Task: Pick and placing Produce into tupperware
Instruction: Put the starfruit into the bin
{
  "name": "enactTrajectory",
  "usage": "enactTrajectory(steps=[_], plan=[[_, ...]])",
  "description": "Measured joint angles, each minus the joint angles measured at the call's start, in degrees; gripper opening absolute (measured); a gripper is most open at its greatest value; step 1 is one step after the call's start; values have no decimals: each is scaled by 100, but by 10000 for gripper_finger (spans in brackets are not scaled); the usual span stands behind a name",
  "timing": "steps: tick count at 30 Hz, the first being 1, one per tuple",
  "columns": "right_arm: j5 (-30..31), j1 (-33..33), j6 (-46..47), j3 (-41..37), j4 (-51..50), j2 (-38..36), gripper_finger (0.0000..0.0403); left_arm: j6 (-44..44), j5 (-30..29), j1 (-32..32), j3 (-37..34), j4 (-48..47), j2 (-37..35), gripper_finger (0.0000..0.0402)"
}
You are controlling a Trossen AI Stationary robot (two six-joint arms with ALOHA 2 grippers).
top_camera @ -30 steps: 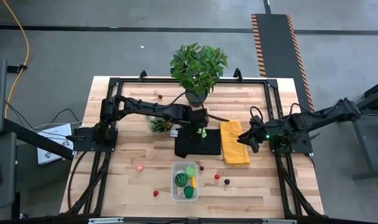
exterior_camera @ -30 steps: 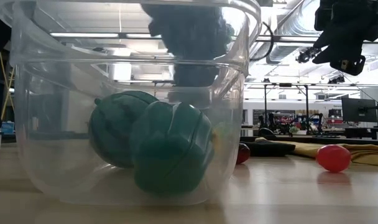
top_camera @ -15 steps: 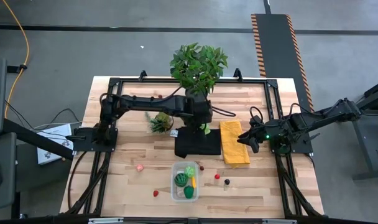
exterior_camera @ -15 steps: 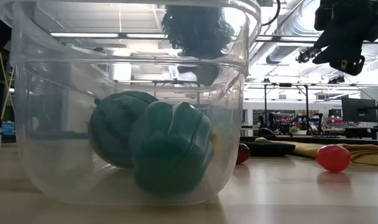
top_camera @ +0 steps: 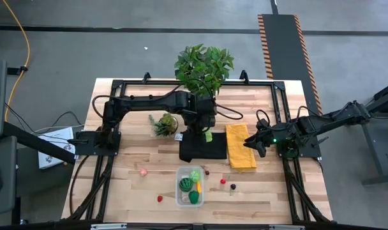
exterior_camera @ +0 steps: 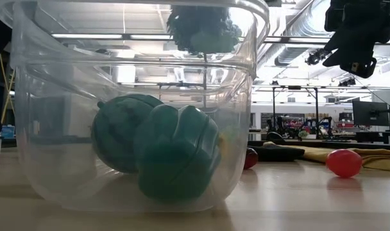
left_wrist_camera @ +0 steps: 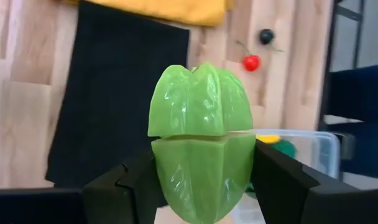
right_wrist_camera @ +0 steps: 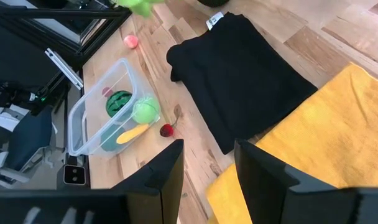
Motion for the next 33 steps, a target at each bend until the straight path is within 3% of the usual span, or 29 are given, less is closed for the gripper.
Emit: enactTrajectory(steps=[7,13,17,28,33], plan=[[0,-1,7,0,2,-2,133,363,350,-109,507,-704,0,209],[0,-1,22,-2,4,-2,133,527,379,-280,909,-1384,-2,195],[8,-1,24,-2,4,0,133,535,360,-430,1159,-1732,-8,206],[55,-3,68,-2,11,0,133,508,326,-1011,1418,-2136,-9,194],[70,-3,109,-2,15,0,133,340,274,-1246,1418,-2136,-9,211]])
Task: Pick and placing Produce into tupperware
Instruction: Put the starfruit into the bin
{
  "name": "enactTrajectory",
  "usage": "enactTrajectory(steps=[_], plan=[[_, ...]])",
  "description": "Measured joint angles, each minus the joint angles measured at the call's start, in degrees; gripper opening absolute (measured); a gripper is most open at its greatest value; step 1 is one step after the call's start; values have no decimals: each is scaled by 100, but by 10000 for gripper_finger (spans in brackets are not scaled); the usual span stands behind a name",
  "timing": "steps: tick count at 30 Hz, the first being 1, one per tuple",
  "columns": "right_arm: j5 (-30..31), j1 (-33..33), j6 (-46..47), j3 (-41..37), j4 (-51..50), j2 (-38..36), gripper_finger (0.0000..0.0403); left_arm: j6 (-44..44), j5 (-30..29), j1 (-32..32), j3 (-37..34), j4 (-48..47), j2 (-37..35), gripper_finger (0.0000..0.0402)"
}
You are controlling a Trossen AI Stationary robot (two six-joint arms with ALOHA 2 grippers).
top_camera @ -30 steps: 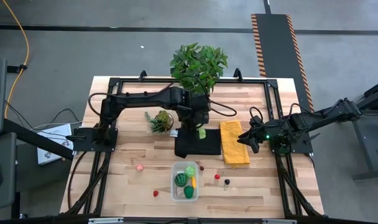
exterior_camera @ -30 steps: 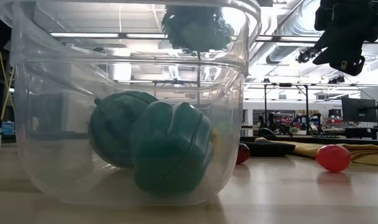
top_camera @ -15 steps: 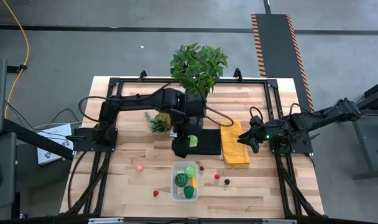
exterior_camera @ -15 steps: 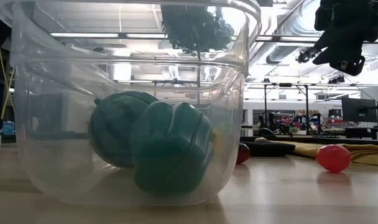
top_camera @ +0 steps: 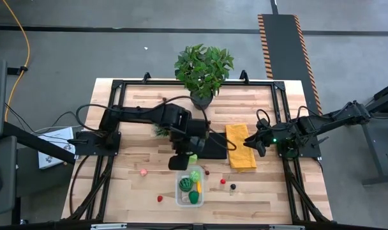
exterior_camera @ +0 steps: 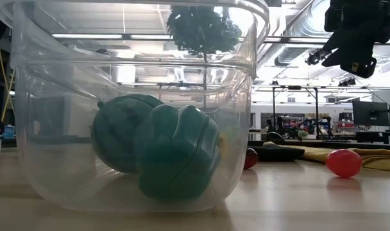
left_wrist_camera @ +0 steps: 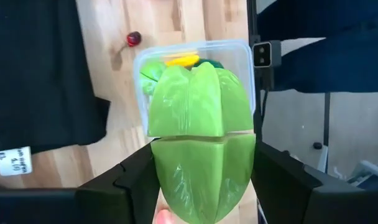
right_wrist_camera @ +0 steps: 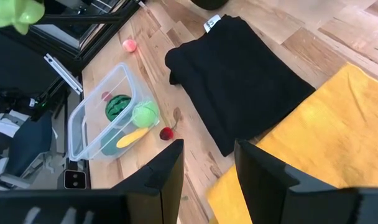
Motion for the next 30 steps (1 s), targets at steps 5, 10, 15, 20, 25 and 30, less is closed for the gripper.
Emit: enactTrajectory(steps=[5,10,15,20,25,30], plan=[[0,0,0,0,21,0,133,-195,-2,-189,0,1,2,208],[0,0,0,0,109,-1,133,-529,-75,-254,0,1,2,196],[-2,0,-2,0,123,0,133,-840,-266,-290,0,1,2,210],[-84,-2,-102,0,124,0,133,-1105,-344,-453,0,3,3,210],[-83,-2,-149,0,125,-2,133,-1232,-508,-621,-4,4,-64,193],[-83,-2,-113,0,161,-2,133,-1360,-557,-706,-4,2,-256,210]])
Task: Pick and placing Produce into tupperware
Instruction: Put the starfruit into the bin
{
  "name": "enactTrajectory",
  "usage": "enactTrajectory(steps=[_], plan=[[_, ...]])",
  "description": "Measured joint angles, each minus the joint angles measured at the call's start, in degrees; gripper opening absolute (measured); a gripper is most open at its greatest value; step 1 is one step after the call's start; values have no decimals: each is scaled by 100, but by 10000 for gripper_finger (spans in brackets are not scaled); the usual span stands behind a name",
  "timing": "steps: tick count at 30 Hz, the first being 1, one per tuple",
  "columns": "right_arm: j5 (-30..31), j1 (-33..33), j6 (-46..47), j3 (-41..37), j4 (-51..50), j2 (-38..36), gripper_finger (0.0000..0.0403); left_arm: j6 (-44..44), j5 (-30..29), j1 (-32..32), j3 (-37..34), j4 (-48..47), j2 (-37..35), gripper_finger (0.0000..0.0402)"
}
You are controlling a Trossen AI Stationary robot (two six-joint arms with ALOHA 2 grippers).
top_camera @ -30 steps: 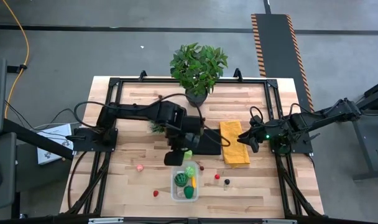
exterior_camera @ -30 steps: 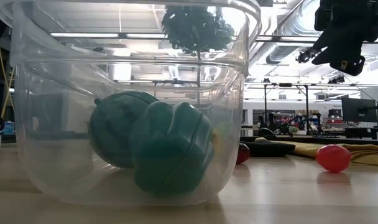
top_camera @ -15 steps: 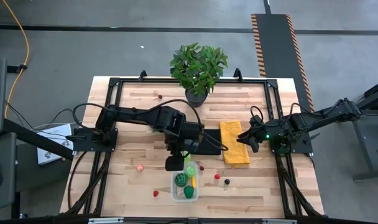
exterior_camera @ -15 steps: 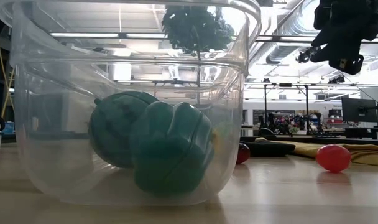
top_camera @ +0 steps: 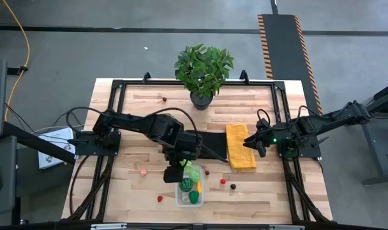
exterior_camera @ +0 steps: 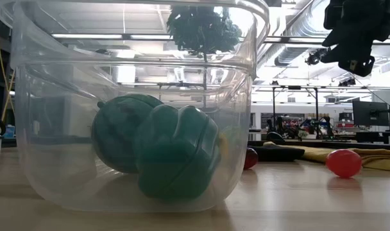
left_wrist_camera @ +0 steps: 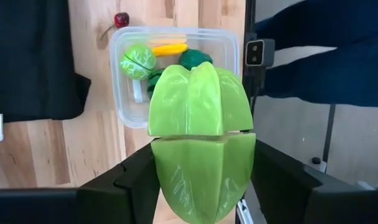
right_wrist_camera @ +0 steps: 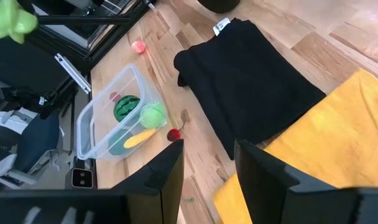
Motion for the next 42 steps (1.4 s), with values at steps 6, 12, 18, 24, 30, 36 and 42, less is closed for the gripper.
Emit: enactTrajectory(steps=[6,12,18,24,30,36,42], plan=[[2,0,113,0,17,0,133,-206,-190,-26,0,1,-416,211],[63,0,224,0,38,0,133,-497,-650,-45,0,1,-841,194],[258,0,472,0,116,0,133,-607,-1139,-423,0,1,-1119,216],[329,0,796,0,351,0,133,-695,-1506,-971,-150,9,-1238,201],[596,0,1073,0,560,2,133,-1176,-1926,-1445,-1291,18,-1811,203],[821,0,1210,0,879,2,133,-1739,-2216,-1525,-2696,170,-2608,214],[1022,0,1215,0,998,13,133,-1952,-2148,-1524,-3805,1249,-3150,198]])
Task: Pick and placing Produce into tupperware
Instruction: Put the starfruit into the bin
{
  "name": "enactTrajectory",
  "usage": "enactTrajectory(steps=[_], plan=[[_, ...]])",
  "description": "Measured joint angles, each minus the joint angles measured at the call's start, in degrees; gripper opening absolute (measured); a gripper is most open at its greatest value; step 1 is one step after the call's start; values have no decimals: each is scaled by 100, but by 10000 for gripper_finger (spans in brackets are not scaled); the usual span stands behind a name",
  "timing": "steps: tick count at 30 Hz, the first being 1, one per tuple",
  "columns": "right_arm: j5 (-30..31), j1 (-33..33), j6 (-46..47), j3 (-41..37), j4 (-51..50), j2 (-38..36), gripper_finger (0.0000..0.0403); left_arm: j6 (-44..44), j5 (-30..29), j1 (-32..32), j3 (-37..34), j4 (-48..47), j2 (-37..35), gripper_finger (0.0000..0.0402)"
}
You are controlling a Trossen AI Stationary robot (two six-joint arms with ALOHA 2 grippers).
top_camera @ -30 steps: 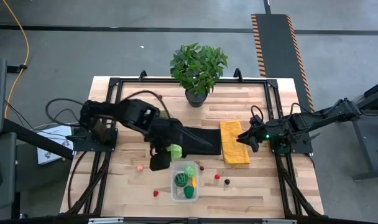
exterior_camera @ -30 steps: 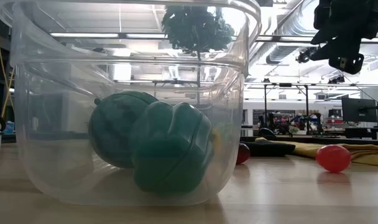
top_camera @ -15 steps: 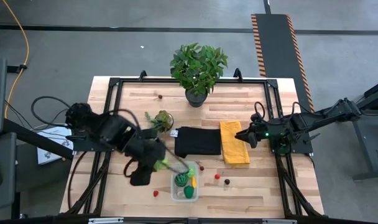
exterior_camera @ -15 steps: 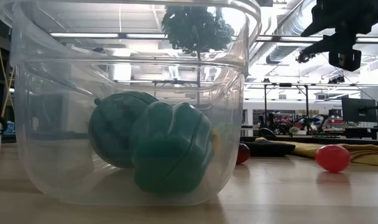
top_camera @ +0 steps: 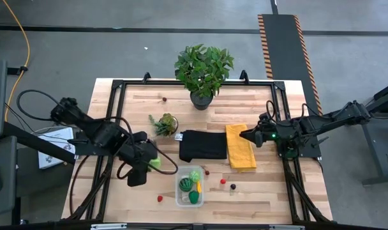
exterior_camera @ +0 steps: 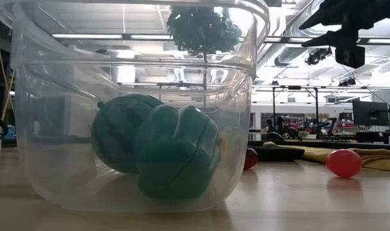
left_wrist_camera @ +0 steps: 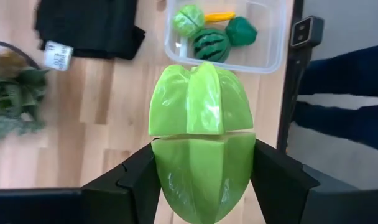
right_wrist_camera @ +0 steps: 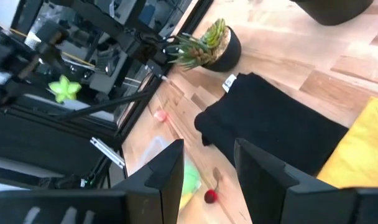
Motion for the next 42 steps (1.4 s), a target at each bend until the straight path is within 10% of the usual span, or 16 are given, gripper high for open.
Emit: enactTrajectory(steps=[19,42], plan=[[-342,2,-507,0,17,0,133,-1866,-423,141,-2133,2760,-119,204],[-765,1,-1099,2,54,-7,133,-2521,-623,232,-2251,4812,927,221]])
